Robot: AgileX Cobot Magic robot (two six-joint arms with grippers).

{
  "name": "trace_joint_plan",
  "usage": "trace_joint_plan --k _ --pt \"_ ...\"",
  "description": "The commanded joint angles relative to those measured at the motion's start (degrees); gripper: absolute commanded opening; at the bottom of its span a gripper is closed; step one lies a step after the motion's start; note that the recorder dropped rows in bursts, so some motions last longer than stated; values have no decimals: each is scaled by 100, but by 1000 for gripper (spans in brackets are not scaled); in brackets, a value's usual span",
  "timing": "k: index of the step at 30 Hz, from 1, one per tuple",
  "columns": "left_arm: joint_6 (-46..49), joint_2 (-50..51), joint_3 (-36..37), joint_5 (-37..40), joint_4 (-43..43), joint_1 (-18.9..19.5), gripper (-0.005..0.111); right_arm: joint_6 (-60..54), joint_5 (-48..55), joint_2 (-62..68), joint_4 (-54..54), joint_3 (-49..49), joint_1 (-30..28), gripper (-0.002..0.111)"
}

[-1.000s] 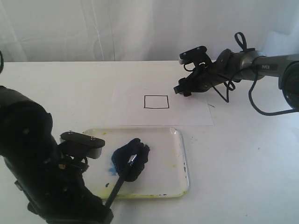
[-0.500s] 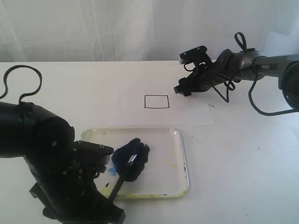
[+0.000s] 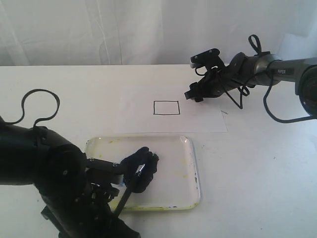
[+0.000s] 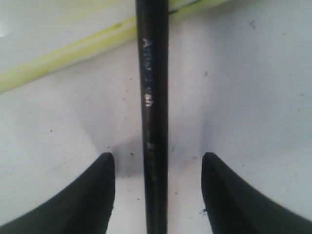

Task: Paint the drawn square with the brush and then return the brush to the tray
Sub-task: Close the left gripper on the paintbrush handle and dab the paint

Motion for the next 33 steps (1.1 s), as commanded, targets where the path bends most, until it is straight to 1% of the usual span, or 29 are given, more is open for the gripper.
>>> trace_joint_plan --k 1,6,15,17,21,23,30,33 --pt "-113 -4 202 23 38 -34 57 -5 -27 25 -67 26 -4 66" --pt "-113 -4 228 -113 160 -34 56 -5 -27 25 -67 26 -4 66" --pt "-99 -4 228 -92 201 -34 55 -5 -27 25 -67 26 -4 66" --pt "-99 -4 228 -92 201 -34 50 -5 -27 25 -67 26 -4 66" --pt "-87 -4 228 -103 201 -34 27 -5 -27 25 -67 26 -4 66" --pt "-87 -4 228 -113 201 -34 18 -5 -27 25 -67 26 -4 66" --pt "-87 -4 217 -136 201 -34 0 -5 -27 25 -67 26 -4 66" --pt "-87 -4 217 -136 201 -34 0 -5 -27 25 -67 26 -4 66"
